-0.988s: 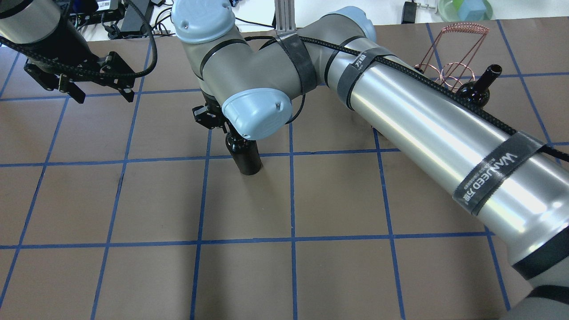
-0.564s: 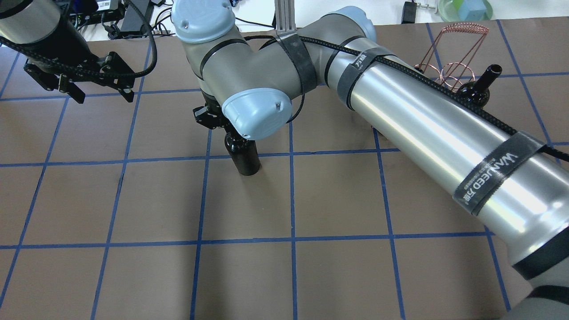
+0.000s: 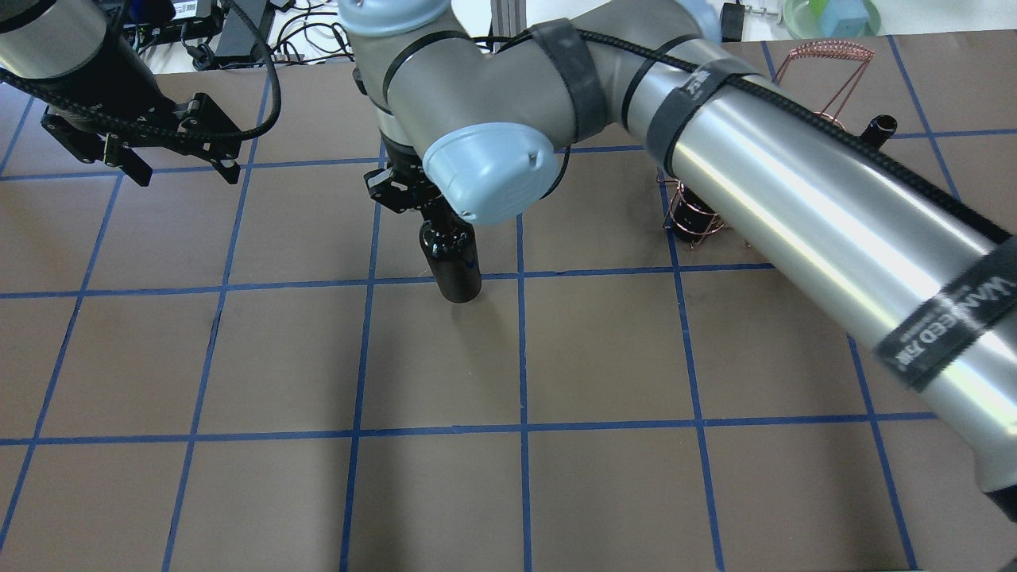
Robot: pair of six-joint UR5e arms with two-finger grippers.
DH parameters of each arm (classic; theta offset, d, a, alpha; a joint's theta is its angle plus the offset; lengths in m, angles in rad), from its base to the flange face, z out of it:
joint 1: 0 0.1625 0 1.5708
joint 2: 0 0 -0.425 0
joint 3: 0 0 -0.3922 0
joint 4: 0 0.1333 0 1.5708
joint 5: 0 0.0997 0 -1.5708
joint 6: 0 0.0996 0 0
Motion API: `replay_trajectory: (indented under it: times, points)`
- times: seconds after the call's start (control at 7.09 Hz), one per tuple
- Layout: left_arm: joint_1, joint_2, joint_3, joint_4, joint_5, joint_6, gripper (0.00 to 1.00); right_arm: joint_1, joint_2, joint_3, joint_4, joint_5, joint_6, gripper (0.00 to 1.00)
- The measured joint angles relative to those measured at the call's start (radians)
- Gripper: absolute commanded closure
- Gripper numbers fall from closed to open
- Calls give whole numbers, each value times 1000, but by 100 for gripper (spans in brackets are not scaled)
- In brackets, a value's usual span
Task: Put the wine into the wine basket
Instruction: 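Carry the bottle with the right gripper above the copper wine rack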
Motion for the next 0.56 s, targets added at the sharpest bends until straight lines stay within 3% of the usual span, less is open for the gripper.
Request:
replay_trajectory:
  times: [0.56]
  points:
    - [-24, 12, -1, -3, 0, -90, 0, -279, -173, 28, 169, 9, -102, 87]
